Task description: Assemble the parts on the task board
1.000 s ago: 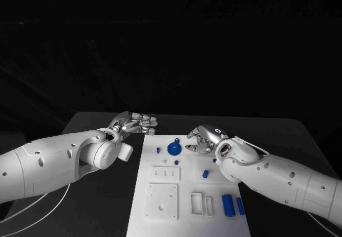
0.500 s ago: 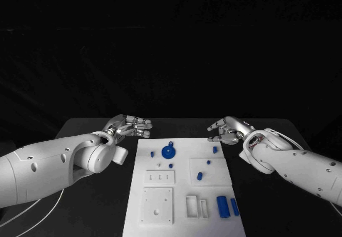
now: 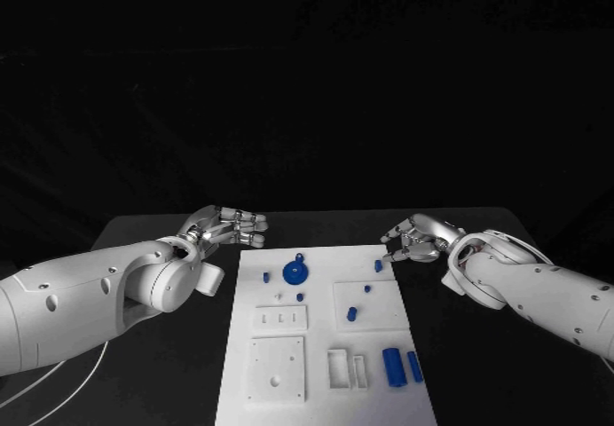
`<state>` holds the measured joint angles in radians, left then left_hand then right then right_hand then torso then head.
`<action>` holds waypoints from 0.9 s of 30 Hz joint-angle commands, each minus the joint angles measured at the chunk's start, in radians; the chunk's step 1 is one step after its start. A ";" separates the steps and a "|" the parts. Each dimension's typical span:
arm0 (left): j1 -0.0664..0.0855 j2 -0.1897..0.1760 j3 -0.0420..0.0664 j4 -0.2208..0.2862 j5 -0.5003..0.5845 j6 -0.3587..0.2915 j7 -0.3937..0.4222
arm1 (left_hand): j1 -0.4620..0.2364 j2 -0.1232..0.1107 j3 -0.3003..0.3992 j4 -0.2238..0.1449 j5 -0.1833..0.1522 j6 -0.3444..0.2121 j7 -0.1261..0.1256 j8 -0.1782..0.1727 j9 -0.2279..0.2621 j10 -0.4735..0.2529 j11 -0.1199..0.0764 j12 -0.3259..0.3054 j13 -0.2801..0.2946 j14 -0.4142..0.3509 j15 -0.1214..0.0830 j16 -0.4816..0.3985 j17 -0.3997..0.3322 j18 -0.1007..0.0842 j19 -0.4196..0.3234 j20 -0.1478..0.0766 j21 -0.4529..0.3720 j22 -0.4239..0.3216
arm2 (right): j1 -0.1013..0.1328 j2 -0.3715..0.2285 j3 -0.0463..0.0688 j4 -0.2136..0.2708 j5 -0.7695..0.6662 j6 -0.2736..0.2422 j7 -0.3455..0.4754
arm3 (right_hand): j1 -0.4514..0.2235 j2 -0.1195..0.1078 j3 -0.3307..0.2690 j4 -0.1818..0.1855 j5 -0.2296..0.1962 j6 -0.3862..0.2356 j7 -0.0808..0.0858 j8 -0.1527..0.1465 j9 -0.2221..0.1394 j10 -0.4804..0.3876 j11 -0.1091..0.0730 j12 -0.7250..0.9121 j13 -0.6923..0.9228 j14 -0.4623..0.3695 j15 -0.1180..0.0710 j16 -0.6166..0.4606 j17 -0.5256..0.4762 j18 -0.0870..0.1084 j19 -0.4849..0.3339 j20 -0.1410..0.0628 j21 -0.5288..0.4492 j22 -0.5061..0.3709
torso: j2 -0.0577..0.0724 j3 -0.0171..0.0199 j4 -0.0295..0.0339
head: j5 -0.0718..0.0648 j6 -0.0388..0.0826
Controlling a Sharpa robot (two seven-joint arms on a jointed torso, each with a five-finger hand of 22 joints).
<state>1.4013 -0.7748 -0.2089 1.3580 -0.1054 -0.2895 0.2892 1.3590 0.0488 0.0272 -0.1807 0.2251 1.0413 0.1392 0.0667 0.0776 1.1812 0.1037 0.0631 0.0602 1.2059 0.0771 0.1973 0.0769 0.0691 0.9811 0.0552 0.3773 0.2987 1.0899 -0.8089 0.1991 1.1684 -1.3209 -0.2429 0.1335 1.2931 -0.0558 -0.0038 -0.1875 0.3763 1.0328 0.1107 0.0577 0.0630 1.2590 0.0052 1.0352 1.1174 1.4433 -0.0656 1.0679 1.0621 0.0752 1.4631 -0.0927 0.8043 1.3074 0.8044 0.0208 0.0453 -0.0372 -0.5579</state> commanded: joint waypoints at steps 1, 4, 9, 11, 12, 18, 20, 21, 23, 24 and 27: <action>0.001 0.001 0.001 0.001 -0.003 0.021 0.015 | -0.003 -0.004 0.002 -0.001 -0.002 -0.004 0.000 -0.004 0.000 0.001 0.002 -0.002 -0.001 -0.006 0.001 -0.006 -0.002 0.003 0.003 0.002 0.001 0.001 | -0.010 0.005 0.000 -0.015 -0.027 0.046 0.026 | 0.012 -0.004 -0.004 -0.003 0.008 -0.057 0.004 0.003 -0.002 -0.008 -0.001 -0.007 -0.003 -0.005 0.000 -0.007 -0.001 0.003 0.001 0.006 -0.008 0.094 | 0.001 0.0005 0.0010 | -0.006 -0.003; 0.001 0.000 0.001 0.001 -0.004 0.021 0.015 | -0.003 -0.004 0.002 -0.001 -0.002 -0.004 0.000 -0.004 0.000 0.001 0.002 -0.002 -0.001 -0.006 0.001 -0.006 -0.002 0.003 0.003 0.002 0.001 0.001 | -0.019 0.009 0.000 -0.024 -0.031 0.044 0.025 | 0.016 -0.008 -0.009 0.001 0.003 -0.125 0.007 0.001 -0.004 -0.009 0.000 -0.009 -0.006 -0.005 0.001 -0.007 -0.002 0.005 0.001 0.008 -0.010 0.094 | 0.002 0.0000 0.0014 | -0.008 -0.006; 0.001 -0.001 0.001 0.001 -0.006 0.021 0.014 | -0.003 -0.005 0.001 -0.002 -0.003 -0.005 0.001 -0.004 0.000 -0.001 0.003 -0.002 -0.001 -0.006 0.002 -0.007 -0.002 0.004 0.002 0.003 0.001 0.002 | -0.030 0.017 0.000 -0.036 -0.033 0.045 0.027 | 0.023 -0.017 -0.011 0.015 0.002 -0.144 0.008 0.001 -0.005 -0.010 0.000 -0.008 -0.007 -0.005 0.002 -0.008 -0.002 0.007 0.001 0.009 -0.012 0.094 | -0.001 -0.0024 0.0015 | -0.010 -0.011; 0.001 -0.002 0.001 0.002 -0.007 0.020 0.013 | -0.003 -0.005 0.001 -0.002 -0.003 -0.005 0.001 -0.004 0.000 -0.001 0.003 -0.002 -0.001 -0.006 0.002 -0.007 -0.002 0.004 0.002 0.003 0.001 0.002 | -0.035 0.020 0.000 -0.039 -0.034 0.045 0.027 | 0.023 -0.018 -0.012 0.015 0.004 -0.142 0.008 0.001 -0.005 -0.010 0.001 -0.008 -0.007 -0.006 0.002 -0.008 -0.003 0.007 0.001 0.009 -0.012 0.094 | -0.001 -0.0031 0.0022 | -0.014 -0.008; 0.001 -0.002 0.001 0.002 -0.008 0.019 0.012 | -0.003 -0.005 0.001 -0.002 -0.003 -0.005 0.001 -0.004 0.000 -0.001 0.003 -0.002 -0.001 -0.006 0.002 -0.007 -0.002 0.004 0.002 0.003 0.001 0.002 | -0.037 0.022 0.000 -0.040 -0.034 0.045 0.027 | 0.022 -0.018 -0.013 0.017 0.006 -0.143 0.008 0.000 -0.005 -0.010 0.001 -0.008 -0.007 -0.006 0.002 -0.008 -0.003 0.007 0.001 0.009 -0.012 0.094 | 0.000 -0.0034 0.0022 | -0.014 -0.008; 0.001 -0.004 0.001 0.003 -0.009 0.019 0.012 | -0.003 -0.005 0.001 -0.002 -0.003 -0.005 0.001 -0.004 0.000 -0.001 0.003 -0.002 -0.001 -0.006 0.002 -0.007 -0.002 0.004 0.002 0.003 0.001 0.002 | -0.047 0.034 0.000 -0.050 -0.033 0.036 0.028 | 0.024 -0.014 -0.015 0.022 0.006 -0.130 0.008 0.001 -0.004 -0.008 0.001 -0.003 -0.005 -0.004 0.002 -0.004 0.000 0.007 0.003 0.009 -0.009 0.095 | -0.002 -0.0033 0.0015 | -0.008 -0.012; 0.001 -0.004 0.001 0.003 -0.009 0.018 0.011 | -0.003 -0.005 0.001 -0.002 -0.003 -0.005 0.001 -0.004 0.000 -0.001 0.003 -0.002 -0.001 -0.006 0.002 -0.007 -0.002 0.004 0.002 0.003 0.001 0.002 | -0.049 0.039 0.000 -0.057 -0.030 0.032 0.028 | 0.014 -0.008 -0.017 0.027 0.011 -0.109 0.007 0.002 -0.004 -0.006 0.001 0.001 -0.003 -0.003 0.002 -0.001 0.003 0.007 0.004 0.009 -0.007 0.095 | -0.002 -0.0037 0.0018 | -0.007 -0.013; 0.001 -0.005 0.001 0.003 -0.009 0.018 0.011 | -0.003 -0.005 0.001 -0.002 -0.003 -0.005 0.001 -0.004 0.000 -0.001 0.003 -0.002 -0.001 -0.006 0.002 -0.007 -0.002 0.004 0.002 0.003 0.001 0.002 | -0.050 0.041 0.000 -0.060 -0.029 0.031 0.028 | 0.011 -0.006 -0.018 0.029 0.014 -0.103 0.007 0.002 -0.003 -0.005 0.001 0.002 -0.002 -0.002 0.002 0.001 0.005 0.007 0.005 0.009 -0.005 0.095 | -0.002 -0.0044 0.0016 | -0.006 -0.014; 0.001 -0.005 0.001 0.003 -0.010 0.018 0.011 | -0.003 -0.005 0.001 -0.002 -0.003 -0.005 0.001 -0.004 0.000 -0.001 0.003 -0.002 -0.001 -0.006 0.002 -0.007 -0.002 0.004 0.002 0.003 0.001 0.002 | -0.052 0.046 0.000 -0.066 -0.024 0.026 0.028 | 0.006 0.002 -0.018 0.031 0.009 -0.077 0.007 0.003 -0.002 -0.003 0.001 0.005 -0.001 -0.002 0.002 0.002 0.006 0.007 0.005 0.009 -0.005 0.095 | -0.002 -0.0049 0.0021 | -0.006 -0.015; 0.001 -0.005 0.001 0.003 -0.010 0.018 0.011 | -0.003 -0.005 0.001 -0.002 -0.003 -0.005 0.001 -0.004 0.000 -0.001 0.003 -0.002 -0.001 -0.006 0.002 -0.007 -0.002 0.004 0.002 0.003 0.001 0.002 | -0.053 0.048 0.000 -0.068 -0.020 0.023 0.028 | 0.004 0.006 -0.017 0.032 0.008 -0.065 0.006 0.004 -0.002 -0.003 0.001 0.006 0.000 -0.002 0.002 0.003 0.007 0.007 0.006 0.009 -0.004 0.095 | -0.002 -0.0047 0.0018 | -0.005 -0.015; 0.001 -0.005 0.001 0.003 -0.011 0.018 0.011 | -0.003 -0.005 0.001 -0.002 -0.003 -0.005 0.001 -0.004 0.000 -0.001 0.003 -0.002 -0.001 -0.006 0.002 -0.007 -0.002 0.004 0.002 0.003 0.001 0.002 | -0.055 0.053 0.000 -0.073 -0.014 0.016 0.027 | 0.001 0.017 -0.005 0.030 -0.006 -0.033 0.005 0.004 -0.001 0.000 0.000 0.010 0.002 -0.001 0.001 0.004 0.009 0.006 0.007 0.009 -0.002 0.096 | -0.002 -0.0040 0.0018 | -0.004 -0.015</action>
<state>1.4011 -0.7806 -0.2090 1.3585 -0.1108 -0.2849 0.2893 1.3590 0.0488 0.0272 -0.1807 0.2251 1.0413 0.1392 0.0667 0.0775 1.1812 0.1037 0.0631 0.0603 1.2059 0.0771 0.1933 0.0760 0.0692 0.9810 0.0553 0.3773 0.2994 1.0362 -0.7588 0.1987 1.0976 -1.3402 -0.2203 0.1500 1.2964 -0.0485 -0.0170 -0.1576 0.3749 0.9888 0.1137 0.0577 0.0602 1.2544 0.0072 1.0417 1.1189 1.4432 -0.0655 1.0681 1.0698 0.0750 1.4668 -0.0891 0.7955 1.3074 0.8027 0.0164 0.0469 -0.0423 -0.5726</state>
